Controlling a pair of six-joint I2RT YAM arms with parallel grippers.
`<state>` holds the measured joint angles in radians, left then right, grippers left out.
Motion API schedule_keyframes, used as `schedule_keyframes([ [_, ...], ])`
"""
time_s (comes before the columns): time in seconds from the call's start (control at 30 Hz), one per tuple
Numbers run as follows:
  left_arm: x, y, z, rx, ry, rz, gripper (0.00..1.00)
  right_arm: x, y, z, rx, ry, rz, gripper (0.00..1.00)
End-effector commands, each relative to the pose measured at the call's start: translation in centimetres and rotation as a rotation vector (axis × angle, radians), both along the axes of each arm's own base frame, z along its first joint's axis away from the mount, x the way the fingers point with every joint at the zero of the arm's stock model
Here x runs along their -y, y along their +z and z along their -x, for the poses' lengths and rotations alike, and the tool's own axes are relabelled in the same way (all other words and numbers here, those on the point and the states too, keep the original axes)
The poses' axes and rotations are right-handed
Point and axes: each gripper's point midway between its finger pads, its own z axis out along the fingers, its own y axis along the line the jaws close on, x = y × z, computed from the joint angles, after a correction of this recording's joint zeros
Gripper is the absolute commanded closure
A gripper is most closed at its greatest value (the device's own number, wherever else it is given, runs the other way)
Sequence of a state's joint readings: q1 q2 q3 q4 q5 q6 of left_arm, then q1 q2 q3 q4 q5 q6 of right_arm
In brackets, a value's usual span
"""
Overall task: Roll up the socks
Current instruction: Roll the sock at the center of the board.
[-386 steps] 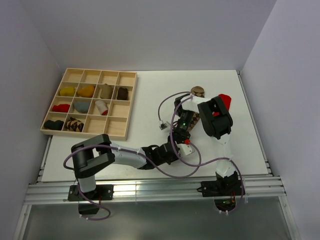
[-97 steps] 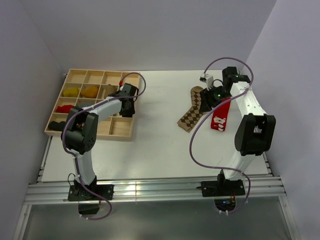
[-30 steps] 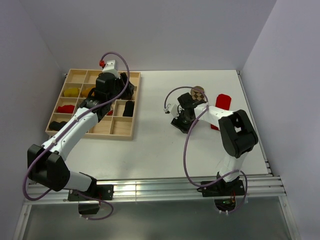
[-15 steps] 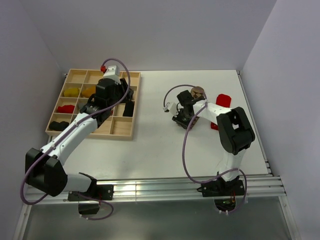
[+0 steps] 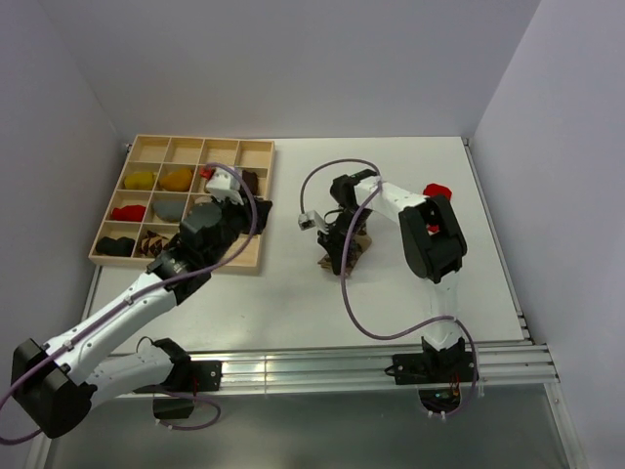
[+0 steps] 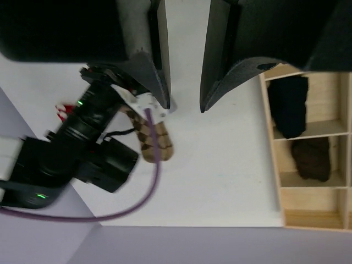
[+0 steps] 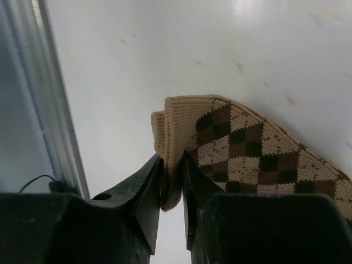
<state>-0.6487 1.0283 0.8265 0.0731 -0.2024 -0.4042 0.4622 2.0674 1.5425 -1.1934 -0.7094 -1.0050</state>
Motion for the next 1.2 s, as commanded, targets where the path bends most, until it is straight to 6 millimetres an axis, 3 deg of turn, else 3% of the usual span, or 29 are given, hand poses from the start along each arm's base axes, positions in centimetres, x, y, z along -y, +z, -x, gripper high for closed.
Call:
schedule_keyframes([
  [0.0, 2.0, 0.2, 1.8, 0.101, -0.066, -0.064, 0.67, -0.5, 2.7, 5.3, -0.251, 0.054, -0.078, 0.72],
  [0.07, 4.4, -0.2, 3.6, 0.115, -0.152, -0.077, 0.66, -0.2, 2.2, 6.3, -0.266, 0.081, -0.062, 0.72],
  [0.17, 7.6, -2.8, 6.0, 0.122, -0.3, -0.155, 0.63, 0.0, 1.5, 7.2, -0.306, 0.083, -0.052, 0.72],
  [0.23, 9.7, -5.6, 7.6, 0.106, -0.401, -0.231, 0.6, 0.1, 1.2, 7.5, -0.329, 0.072, -0.038, 0.72],
  [0.4, 12.2, -11.3, 9.2, 0.03, -0.517, -0.305, 0.52, 0.0, 0.5, 7.6, -0.401, 0.011, -0.02, 0.72],
  [0.5, 13.5, -12.5, 10.2, 0.024, -0.597, -0.282, 0.49, -0.2, -0.1, 7.2, -0.445, -0.056, 0.016, 0.72],
  [0.9, 16.5, -18.8, 9.8, -0.047, -0.696, -0.361, 0.47, 0.6, -1.3, 6.0, -0.525, -0.201, 0.047, 0.75],
  [1.17, 17.3, -19.8, 8.9, -0.043, -0.699, -0.353, 0.47, 1.3, -1.9, 6.2, -0.532, -0.217, 0.073, 0.75],
])
